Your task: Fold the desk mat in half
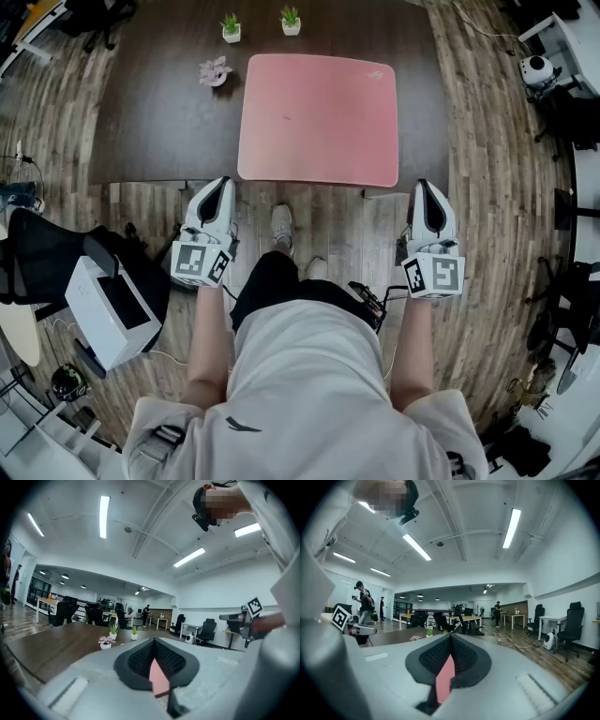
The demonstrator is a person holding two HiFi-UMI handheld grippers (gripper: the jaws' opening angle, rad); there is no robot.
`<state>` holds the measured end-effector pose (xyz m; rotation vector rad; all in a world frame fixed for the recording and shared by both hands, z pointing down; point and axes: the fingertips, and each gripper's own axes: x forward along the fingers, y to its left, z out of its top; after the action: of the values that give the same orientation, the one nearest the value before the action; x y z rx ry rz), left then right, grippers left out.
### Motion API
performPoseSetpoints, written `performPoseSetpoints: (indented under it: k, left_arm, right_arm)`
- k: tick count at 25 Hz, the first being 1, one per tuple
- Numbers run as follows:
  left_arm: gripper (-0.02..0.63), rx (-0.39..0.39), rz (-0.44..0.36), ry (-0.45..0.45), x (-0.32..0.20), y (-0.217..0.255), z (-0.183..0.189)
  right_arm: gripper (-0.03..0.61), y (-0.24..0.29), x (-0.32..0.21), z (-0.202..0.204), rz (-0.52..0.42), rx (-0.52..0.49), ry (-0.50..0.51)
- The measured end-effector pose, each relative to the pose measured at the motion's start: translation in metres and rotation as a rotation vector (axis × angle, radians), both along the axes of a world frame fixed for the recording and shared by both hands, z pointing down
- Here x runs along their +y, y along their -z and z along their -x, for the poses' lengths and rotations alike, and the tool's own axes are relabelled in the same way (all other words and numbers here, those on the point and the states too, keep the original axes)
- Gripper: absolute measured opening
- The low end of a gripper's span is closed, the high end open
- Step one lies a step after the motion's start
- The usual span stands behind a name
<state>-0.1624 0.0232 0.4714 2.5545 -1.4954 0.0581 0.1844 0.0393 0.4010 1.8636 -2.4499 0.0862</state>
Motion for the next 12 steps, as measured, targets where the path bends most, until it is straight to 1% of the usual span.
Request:
performPoseSetpoints:
  k: [2,5,7,12]
  left_arm:
    - [0.003,0.003,0.011,0.033,0.038,0.004,0.004]
    - [0.003,0.053,0.016,0.093,0.077,0.010,0.013]
    - [0.003,0.073,0.006,0.115,0.093,0.015,0.018]
    - [0.003,0.066,-0.040,0.115,0.109,0.031,0.023]
  right_arm:
    - [0.000,0.007,0.031,0.000,0.015,0.007,0.016]
    - [0.000,0.013,0.066,-0.002,0.016,-0.002,0.024]
    - [0.000,0.013,0.081,-0.001,0.013,-0.016,0.026]
    - [0.000,0.014,0.100,0.001,0.005,-0.039,0.023]
